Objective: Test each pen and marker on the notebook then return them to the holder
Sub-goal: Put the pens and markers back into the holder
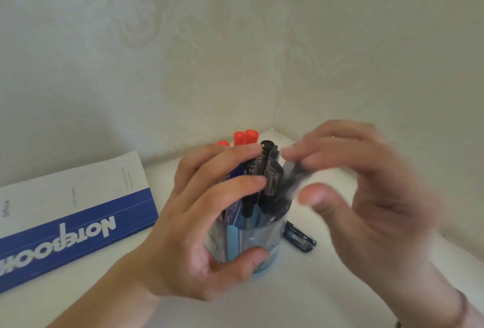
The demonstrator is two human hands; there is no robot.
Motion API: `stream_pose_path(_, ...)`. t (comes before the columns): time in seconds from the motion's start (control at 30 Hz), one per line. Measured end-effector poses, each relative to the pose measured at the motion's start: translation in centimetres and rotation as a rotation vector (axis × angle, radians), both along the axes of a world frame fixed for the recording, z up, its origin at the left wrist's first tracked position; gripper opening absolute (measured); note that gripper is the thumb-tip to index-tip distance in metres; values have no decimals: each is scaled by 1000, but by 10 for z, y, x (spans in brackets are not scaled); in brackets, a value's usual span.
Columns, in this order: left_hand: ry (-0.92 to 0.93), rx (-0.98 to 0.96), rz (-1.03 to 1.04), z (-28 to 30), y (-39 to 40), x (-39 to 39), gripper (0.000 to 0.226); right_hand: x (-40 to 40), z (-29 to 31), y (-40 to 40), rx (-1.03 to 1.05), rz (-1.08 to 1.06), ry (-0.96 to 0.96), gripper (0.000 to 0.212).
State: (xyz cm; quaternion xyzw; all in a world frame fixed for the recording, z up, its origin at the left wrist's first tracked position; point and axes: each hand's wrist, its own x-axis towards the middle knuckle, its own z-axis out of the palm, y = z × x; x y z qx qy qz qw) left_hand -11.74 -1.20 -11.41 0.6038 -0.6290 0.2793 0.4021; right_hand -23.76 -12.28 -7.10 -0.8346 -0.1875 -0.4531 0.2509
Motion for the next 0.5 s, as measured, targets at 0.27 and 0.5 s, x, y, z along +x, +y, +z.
stream_pose_path(0.27,-48,-35,16,-4,-2,6,59,-9,-13,-69,346,-246,174,13)
stream_pose_path(0.5,-84,-25,-19,-6,2,5,60,-3,-37,-76,-187,-621,1178,36)
